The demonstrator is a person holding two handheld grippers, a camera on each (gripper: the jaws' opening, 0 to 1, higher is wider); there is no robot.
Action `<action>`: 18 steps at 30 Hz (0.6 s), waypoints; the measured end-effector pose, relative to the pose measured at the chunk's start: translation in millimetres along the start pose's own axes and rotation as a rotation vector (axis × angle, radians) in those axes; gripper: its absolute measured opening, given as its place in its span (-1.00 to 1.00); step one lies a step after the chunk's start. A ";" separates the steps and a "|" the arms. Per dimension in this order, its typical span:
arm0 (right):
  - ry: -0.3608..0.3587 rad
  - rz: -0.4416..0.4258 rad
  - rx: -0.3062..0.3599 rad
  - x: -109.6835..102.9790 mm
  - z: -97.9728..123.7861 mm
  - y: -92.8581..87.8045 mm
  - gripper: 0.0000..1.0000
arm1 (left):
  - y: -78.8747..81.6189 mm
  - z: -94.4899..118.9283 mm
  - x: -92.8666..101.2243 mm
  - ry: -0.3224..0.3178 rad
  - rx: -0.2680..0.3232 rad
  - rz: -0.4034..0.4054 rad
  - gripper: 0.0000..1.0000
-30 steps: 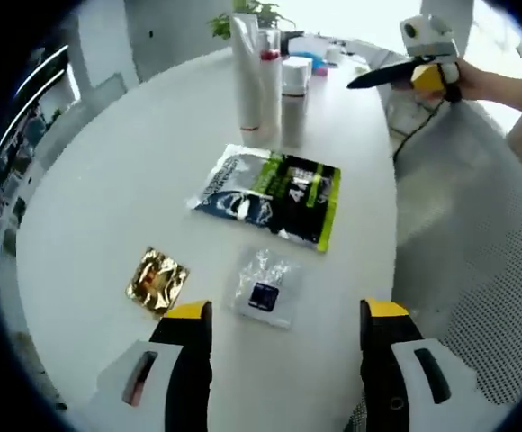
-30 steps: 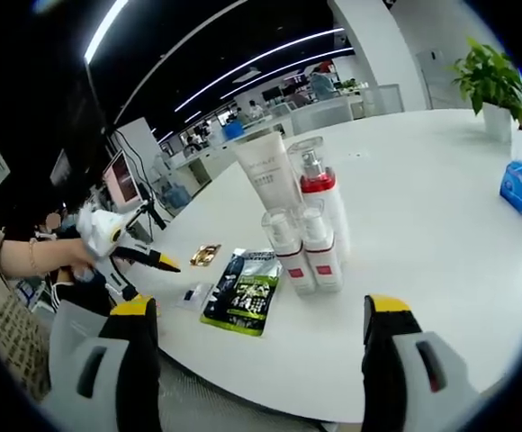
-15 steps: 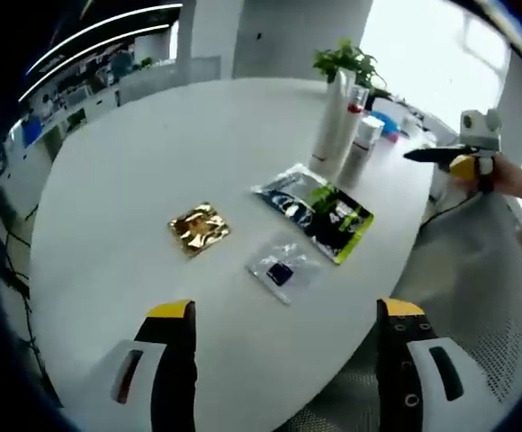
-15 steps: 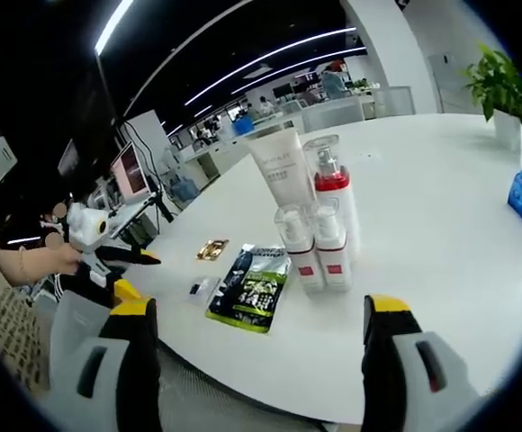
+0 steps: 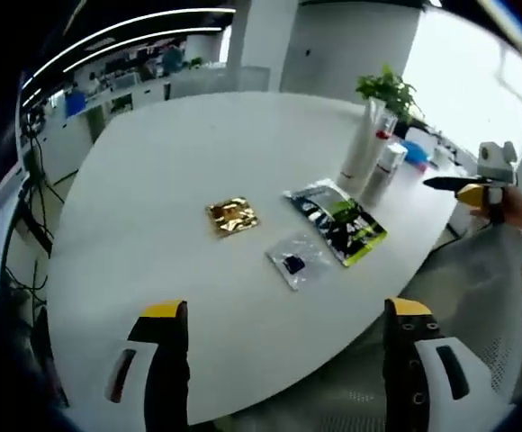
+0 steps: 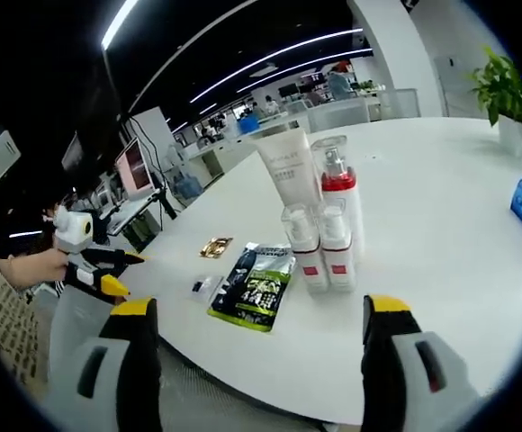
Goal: Arrange the skincare products in the storage area until every visible bottle or jar stands upright without overlapping.
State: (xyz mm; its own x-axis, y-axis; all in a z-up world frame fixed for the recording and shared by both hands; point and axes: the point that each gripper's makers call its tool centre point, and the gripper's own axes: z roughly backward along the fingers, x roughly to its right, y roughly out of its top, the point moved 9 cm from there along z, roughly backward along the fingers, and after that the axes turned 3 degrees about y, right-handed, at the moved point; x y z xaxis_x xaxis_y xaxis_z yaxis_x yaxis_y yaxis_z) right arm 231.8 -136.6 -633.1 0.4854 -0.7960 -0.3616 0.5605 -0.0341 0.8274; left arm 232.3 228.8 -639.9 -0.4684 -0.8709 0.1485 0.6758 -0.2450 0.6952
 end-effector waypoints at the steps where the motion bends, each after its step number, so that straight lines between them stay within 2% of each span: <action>1: 0.000 0.000 0.002 -0.1 0.3 0.1 0.89 | -0.3 0.4 0.1 0.005 0.003 0.005 0.78; 4: 0.000 0.001 0.006 -0.5 0.7 0.2 0.89 | -1.7 0.7 0.1 0.022 0.012 0.041 0.81; 7: 0.003 0.004 0.005 -1.1 0.8 0.1 0.88 | -1.7 3.2 1.2 0.042 0.011 0.008 0.83; 18: 0.005 0.004 0.012 -1.4 1.1 0.5 0.89 | -1.5 4.0 -3.9 0.052 0.020 0.027 0.86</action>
State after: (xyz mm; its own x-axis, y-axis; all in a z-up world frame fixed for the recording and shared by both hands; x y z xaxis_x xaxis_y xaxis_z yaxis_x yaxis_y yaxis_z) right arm 230.6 -136.1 -631.7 0.4912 -0.7930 -0.3603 0.5503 -0.0381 0.8341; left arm 230.8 234.2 -638.7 -0.4199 -0.8981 0.1308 0.6761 -0.2134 0.7053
